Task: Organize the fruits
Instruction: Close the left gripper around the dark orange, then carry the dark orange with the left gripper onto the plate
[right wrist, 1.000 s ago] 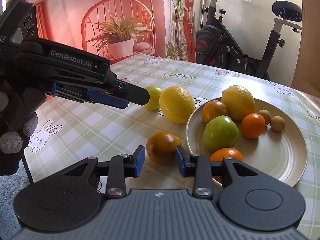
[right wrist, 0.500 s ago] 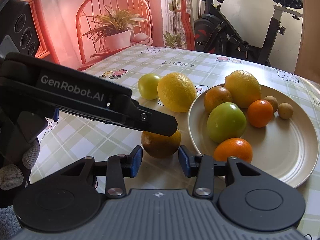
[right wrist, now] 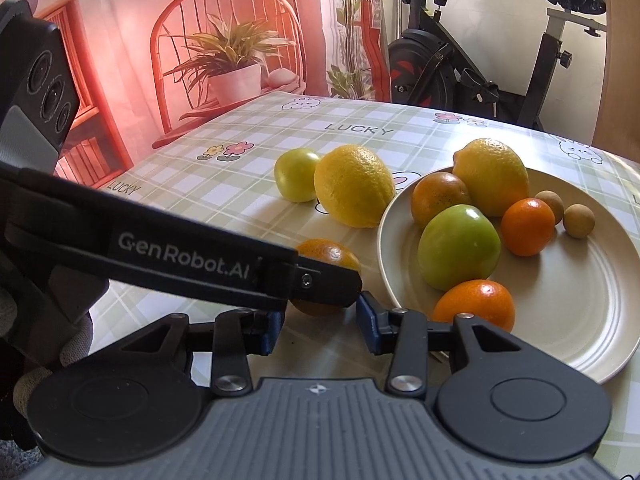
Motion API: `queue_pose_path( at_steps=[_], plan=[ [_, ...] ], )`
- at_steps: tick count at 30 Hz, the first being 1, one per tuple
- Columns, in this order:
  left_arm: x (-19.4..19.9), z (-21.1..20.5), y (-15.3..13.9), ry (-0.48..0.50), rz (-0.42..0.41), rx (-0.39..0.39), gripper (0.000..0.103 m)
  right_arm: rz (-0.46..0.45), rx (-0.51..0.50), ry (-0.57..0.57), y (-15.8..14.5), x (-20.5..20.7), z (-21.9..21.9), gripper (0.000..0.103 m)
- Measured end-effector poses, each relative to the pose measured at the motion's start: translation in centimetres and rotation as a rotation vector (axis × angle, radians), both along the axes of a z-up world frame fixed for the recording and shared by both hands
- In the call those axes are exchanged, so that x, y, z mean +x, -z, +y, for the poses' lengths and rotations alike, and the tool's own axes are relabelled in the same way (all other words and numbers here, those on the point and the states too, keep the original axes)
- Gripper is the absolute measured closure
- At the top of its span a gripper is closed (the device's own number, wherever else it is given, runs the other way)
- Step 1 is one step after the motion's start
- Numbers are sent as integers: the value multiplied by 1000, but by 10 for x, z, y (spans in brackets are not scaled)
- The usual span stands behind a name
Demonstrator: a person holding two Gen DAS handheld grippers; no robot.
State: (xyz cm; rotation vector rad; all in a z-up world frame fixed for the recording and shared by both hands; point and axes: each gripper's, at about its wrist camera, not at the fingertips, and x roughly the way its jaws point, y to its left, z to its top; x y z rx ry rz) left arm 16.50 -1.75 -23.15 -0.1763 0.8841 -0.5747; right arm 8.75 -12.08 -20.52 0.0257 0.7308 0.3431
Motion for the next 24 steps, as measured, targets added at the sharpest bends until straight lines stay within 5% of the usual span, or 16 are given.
queue_pose_path(
  at_steps=[24],
  plan=[
    [-39, -43, -57, 92, -181, 130, 57, -110, 128, 68, -28, -32, -32, 59]
  ],
)
